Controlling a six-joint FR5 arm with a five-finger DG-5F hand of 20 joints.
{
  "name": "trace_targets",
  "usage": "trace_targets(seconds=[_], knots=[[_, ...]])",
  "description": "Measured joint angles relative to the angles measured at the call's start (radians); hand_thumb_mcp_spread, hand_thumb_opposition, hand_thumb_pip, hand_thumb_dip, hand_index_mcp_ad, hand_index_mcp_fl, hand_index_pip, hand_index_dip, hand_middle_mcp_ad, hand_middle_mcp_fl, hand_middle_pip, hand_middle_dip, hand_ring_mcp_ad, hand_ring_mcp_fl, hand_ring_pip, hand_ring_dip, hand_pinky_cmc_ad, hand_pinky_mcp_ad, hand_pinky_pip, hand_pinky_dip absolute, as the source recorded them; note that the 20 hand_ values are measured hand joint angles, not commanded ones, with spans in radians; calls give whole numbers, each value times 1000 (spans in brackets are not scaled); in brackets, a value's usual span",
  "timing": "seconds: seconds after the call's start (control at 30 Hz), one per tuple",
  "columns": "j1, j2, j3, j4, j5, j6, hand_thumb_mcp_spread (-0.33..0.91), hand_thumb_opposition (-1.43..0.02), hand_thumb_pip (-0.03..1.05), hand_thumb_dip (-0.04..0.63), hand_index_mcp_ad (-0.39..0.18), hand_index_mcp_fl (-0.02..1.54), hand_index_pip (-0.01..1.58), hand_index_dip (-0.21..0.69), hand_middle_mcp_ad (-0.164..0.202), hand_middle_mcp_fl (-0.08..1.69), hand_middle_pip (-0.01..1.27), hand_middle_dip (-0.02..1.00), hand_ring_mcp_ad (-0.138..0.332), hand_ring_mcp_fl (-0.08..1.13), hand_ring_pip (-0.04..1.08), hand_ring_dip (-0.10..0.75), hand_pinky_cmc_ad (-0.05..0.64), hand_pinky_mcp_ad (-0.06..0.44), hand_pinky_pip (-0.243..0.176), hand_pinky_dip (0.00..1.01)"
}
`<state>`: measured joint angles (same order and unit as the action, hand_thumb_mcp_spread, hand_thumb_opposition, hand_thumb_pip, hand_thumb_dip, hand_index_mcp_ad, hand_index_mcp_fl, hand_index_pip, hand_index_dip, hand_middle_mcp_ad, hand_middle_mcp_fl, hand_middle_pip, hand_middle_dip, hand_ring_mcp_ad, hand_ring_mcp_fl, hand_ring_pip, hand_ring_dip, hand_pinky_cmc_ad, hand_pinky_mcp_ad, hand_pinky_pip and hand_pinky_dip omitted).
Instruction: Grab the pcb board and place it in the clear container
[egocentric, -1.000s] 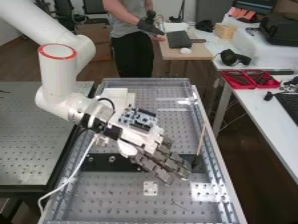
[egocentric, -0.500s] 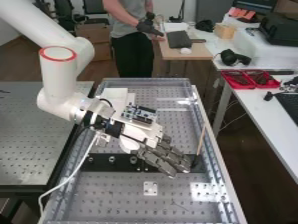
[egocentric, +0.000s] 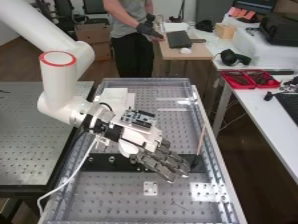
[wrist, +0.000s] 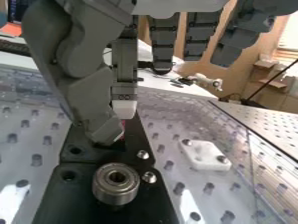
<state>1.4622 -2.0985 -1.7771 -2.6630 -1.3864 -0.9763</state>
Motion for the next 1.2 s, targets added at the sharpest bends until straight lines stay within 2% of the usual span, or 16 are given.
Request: trace_targets(seconds=[0.27,0.87,0.93,1.0,1.07,1.2], knots=[[-5,-7,3,-1,0,5,464,-883,696,265,-98,58,1557,154,80,37,145,140,126,0,94,14,291,166,-75,255],[-7,-15,14,-1,-13,12,468,-890,696,265,-115,176,1555,91,80,37,148,140,126,0,94,14,295,164,-75,253],[-8,-15,15,-3,-14,11,461,-892,696,265,-117,220,1555,91,80,37,148,140,126,0,94,14,295,164,-75,253],[-9,-15,17,-3,-16,9,487,-895,689,265,-120,351,1557,87,84,56,148,140,126,0,94,14,295,164,-75,253],[-10,-15,18,-3,-20,8,496,-929,675,265,-126,417,1522,94,80,49,145,140,126,0,94,14,291,162,-75,253],[-11,-15,21,-2,-25,1,496,-946,670,262,-126,443,1510,94,80,49,145,140,126,0,94,14,291,164,-75,253]])
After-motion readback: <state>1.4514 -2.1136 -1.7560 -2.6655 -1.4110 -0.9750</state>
